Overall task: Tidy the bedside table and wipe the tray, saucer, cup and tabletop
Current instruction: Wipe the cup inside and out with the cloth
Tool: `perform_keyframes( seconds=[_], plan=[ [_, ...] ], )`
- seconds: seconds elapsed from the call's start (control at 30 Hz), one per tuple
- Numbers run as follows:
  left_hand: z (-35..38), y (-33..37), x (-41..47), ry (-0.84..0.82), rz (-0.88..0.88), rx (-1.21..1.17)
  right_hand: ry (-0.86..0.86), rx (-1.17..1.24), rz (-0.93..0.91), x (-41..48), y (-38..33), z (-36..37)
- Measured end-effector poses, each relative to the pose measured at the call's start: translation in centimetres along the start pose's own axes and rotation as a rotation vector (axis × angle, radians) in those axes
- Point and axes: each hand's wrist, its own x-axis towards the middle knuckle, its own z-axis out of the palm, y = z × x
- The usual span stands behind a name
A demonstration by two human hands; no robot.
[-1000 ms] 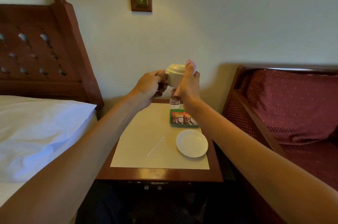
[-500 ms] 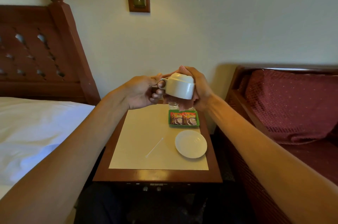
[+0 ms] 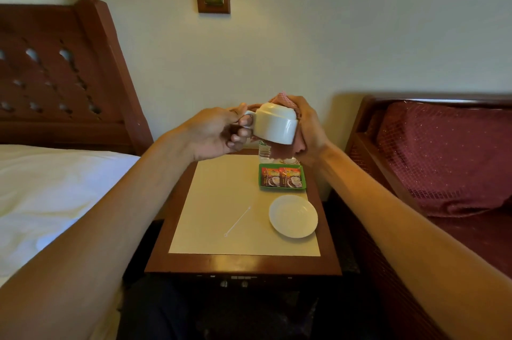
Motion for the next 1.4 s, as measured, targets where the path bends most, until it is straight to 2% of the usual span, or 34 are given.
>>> perform_keyframes(
  seconds=[0.17,0.27,0.33,0.4,0.5,0.6,0.7,0.8,0.9,1.03,1.13,1.23,1.3,1.4],
  plan=[
    [0.6,-0.8,0.7,-0.019,-0.044,-0.137,-0.081,0.178,0.141,0.5,0.0,-1.2],
    [0.7,-1.2,0.9,-0.003,-0.074,-0.170,-0.024,0.206,0.177,0.3,0.6,-1.4],
    [0.5,-1.2,1.0,0.051,-0.067,-0.150,0.018,0.190,0.138,0.2,0.7,-0.9],
    [0.3,-1.0,1.3,0.149,-0.026,-0.122,0.170,0.089,0.056,0.1,0.5,0.6],
    [0.9,-1.1,1.7,0.274,0.065,-0.100,0.556,-0.011,-0.003,0.1,0.7,3.6],
    [3.1,-1.2,2.0,0.359,0.151,0.002,0.720,-0.346,-0.207,0.4,1.8,5.8],
    [4.2,-0.9,1.9,0.434,0.200,0.177,0.649,-0.588,-0.277,0.0,3.1,6.6],
    [3.4,-0.1,1.1,0.428,0.214,0.243,0.479,-0.762,-0.427,-0.2,2.7,4.8],
    [2.8,0.8,0.5,0.398,0.191,0.234,0.357,-0.776,-0.486,0.4,1.5,3.0],
    [2.9,1.0,0.5,0.399,0.182,0.118,0.375,-0.988,-0.623,-0.5,2.7,3.0],
    [3.1,0.8,0.2,0.342,0.173,0.138,0.370,-0.999,-0.679,-1.1,2.8,2.4],
    [3.1,0.5,0.2,0.295,0.187,0.308,0.399,-0.824,-0.564,-0.9,1.5,2.4],
    [2.7,0.3,0.2,0.286,0.192,0.429,0.356,-0.783,-0.322,0.4,0.2,1.9],
    [2.6,-0.3,-0.2,0.211,0.217,0.575,0.179,-0.739,0.090,1.7,-1.8,0.7]
  ],
)
